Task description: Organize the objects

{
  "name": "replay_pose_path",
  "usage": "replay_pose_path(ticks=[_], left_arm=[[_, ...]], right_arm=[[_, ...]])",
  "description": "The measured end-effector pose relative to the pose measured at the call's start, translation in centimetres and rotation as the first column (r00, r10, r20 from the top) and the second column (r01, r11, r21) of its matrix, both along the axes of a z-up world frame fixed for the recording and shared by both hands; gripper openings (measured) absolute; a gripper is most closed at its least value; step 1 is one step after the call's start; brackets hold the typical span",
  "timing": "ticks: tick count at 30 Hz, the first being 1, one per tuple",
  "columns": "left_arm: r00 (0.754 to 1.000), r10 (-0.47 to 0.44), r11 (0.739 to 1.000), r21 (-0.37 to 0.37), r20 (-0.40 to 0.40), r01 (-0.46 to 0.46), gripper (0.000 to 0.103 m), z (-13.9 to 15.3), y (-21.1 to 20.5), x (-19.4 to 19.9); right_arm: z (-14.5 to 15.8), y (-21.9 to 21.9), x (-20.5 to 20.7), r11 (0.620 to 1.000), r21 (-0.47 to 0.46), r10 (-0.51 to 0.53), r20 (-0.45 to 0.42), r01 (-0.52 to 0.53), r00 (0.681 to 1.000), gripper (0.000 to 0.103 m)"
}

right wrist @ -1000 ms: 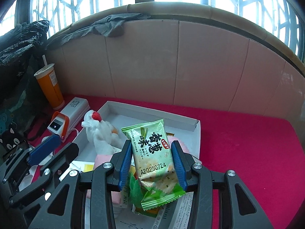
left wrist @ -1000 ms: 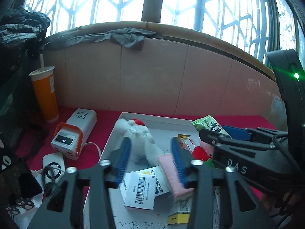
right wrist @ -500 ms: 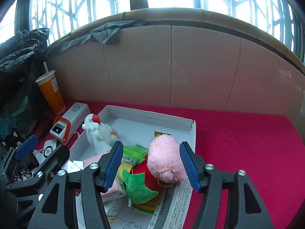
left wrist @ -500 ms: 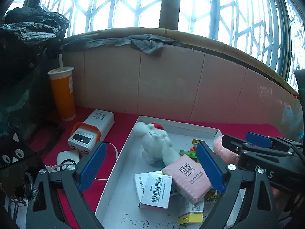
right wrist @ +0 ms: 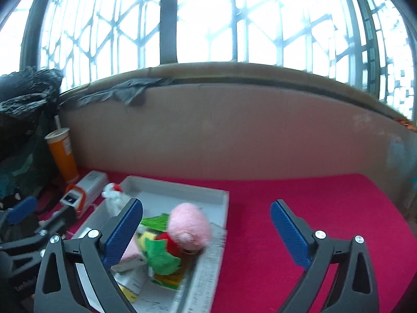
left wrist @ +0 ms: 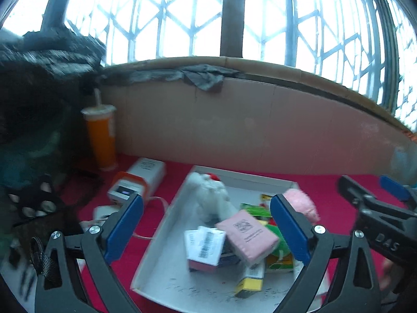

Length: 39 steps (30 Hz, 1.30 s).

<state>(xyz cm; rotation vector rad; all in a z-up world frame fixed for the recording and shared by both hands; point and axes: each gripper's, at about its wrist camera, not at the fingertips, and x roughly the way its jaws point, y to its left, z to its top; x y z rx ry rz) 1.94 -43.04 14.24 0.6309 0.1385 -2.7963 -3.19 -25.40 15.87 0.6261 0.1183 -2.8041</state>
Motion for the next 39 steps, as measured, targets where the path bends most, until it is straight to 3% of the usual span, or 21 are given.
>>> replay_pose_path(ticks=[3, 9, 15, 20, 26, 32, 39], left_arm=[[1.000, 0.030, 0.998, -0.058, 0.000, -0.029, 0.097, 0.3, 1.1, 0.8], [1.000, -0.005, 1.000, -0.014, -0.016, 0.005, 0.097, 0.6, 1.9, 2.3], [1.000, -0.016, 1.000, -0.013, -0.009, 0.016, 0.097, 0.5, 2.5, 3.6], [1.000, 0.000, 1.000, -0.010, -0.012, 0.000, 0.097, 0.7, 3.0, 5.0], [1.000, 0.001, 1.000, -0.015, -0.011, -0.001, 0.097, 1.1, 4.1, 6.7], [1.000, -0.018, 0.999, 0.030, -0.004, 0.018, 0.097, 1.0, 4.7, 8.4], [1.000, 0.024, 0.999, -0.040, 0.014, -0.024, 0.097, 1.4, 6.1, 9.6]], right_arm=[[-0.3, 0.5, 0.6, 1.000, 0.009, 0.024, 0.025, -0.024, 0.999, 0.101], [-0.7, 2.7, 1.7, 0.999, -0.040, 0.036, 0.066, -0.033, 0.997, 0.103], [0.6, 6.2, 4.2, 0.992, -0.128, -0.022, -0.014, 0.020, 1.000, 0.103], [1.2, 8.7, 6.2, 0.981, -0.191, -0.047, -0.023, 0.042, 0.999, 0.103], [0.8, 10.4, 8.8, 0.979, -0.187, -0.087, -0.035, 0.078, 0.996, 0.103], [0.1, 12.3, 10.9, 0.970, -0.222, -0.107, -0.013, 0.101, 0.994, 0.103], [-0.3, 13.9, 12.8, 0.970, -0.212, -0.123, -0.025, 0.115, 0.992, 0.103]])
